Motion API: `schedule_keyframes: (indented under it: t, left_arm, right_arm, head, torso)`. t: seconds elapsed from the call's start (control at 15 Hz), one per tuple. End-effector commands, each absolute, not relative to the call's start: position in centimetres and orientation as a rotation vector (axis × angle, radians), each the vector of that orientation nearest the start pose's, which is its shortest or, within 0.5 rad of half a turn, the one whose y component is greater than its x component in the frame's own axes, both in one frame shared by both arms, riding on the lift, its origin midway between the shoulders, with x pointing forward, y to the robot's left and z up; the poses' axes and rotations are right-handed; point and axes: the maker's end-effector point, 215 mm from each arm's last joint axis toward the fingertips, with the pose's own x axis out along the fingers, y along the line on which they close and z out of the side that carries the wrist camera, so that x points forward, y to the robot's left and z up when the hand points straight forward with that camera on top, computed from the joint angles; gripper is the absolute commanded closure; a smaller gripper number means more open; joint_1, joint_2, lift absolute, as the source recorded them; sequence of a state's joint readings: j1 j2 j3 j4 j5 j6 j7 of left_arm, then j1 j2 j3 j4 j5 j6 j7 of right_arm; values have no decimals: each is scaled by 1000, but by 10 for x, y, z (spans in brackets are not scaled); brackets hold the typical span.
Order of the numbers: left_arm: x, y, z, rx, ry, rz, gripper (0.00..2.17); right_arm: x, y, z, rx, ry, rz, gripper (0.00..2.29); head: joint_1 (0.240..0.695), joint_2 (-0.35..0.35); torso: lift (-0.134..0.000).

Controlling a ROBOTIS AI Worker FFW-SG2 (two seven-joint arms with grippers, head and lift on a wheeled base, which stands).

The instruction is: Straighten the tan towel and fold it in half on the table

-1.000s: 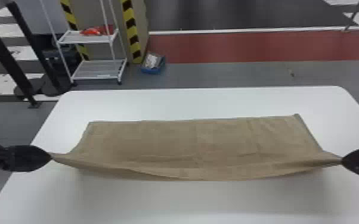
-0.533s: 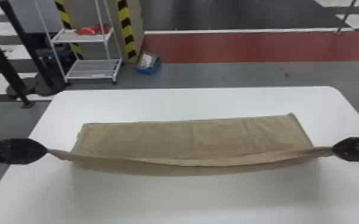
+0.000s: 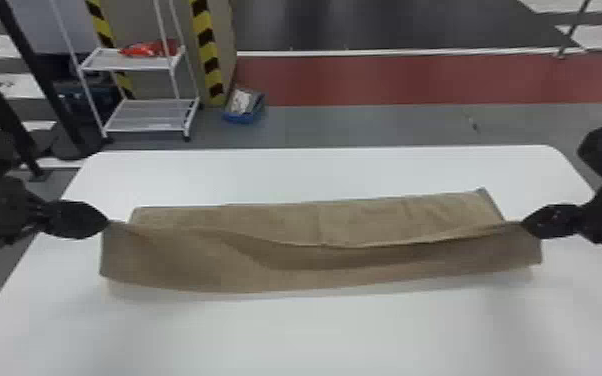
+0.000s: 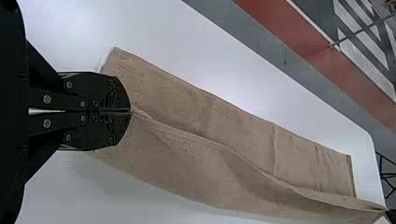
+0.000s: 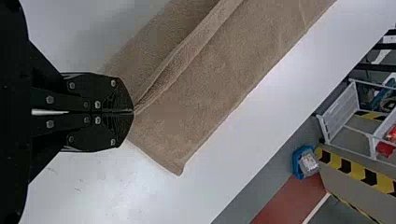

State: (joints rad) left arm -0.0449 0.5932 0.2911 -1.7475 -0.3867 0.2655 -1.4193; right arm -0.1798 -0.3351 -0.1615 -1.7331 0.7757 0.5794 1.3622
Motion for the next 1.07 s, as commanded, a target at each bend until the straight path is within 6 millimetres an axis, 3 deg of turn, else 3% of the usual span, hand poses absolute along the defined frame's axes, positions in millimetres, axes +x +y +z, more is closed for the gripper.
schedule_keyframes:
  t: [0.0, 0.33, 0.53, 1.0]
  left_arm:
    - [493, 401, -342, 755, 628, -879, 1656]
    - [522, 410, -355, 754, 635, -846, 1656]
    - [541, 410, -362, 761, 635, -837, 1656]
    - [565, 427, -367, 773, 673, -809, 1656]
  right_arm:
    - [539, -357, -385, -596, 820, 654, 1217]
    - [575, -325, -401, -644, 838, 726, 1217]
    - [597, -308, -398, -669, 838, 754, 1217]
    - [608, -318, -403, -678, 870, 757, 1217]
  head:
    - [695, 42]
    - [695, 62]
    - [695, 83]
    - [695, 104]
  torso:
    - [-123]
    - [-123]
    - [-123]
    - [-123]
